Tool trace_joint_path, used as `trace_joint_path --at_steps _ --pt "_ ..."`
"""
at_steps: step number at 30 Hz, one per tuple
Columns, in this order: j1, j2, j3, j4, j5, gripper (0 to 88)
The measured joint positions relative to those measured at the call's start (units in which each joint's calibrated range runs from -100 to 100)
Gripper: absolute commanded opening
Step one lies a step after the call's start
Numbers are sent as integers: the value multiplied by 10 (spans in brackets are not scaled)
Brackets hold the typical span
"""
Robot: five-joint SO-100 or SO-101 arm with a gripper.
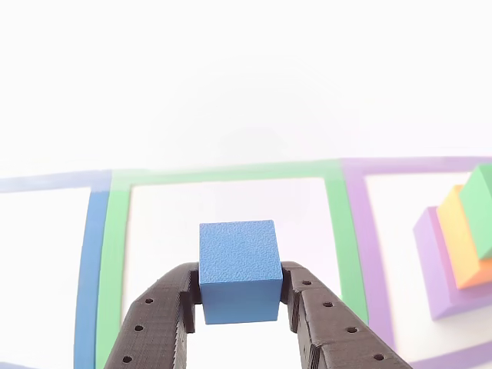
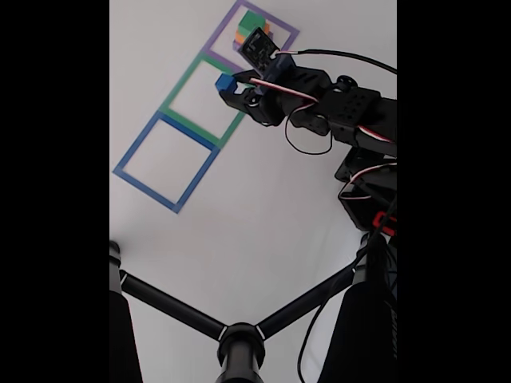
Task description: Tower of hanoi
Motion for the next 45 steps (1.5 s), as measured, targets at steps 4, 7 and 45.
trace_joint_path --at_steps 4,7,45 --pt "-2 111 18 -168 0 48" --pt "-1 193 20 -269 0 49" --pt "-7 619 -52 -639 0 160"
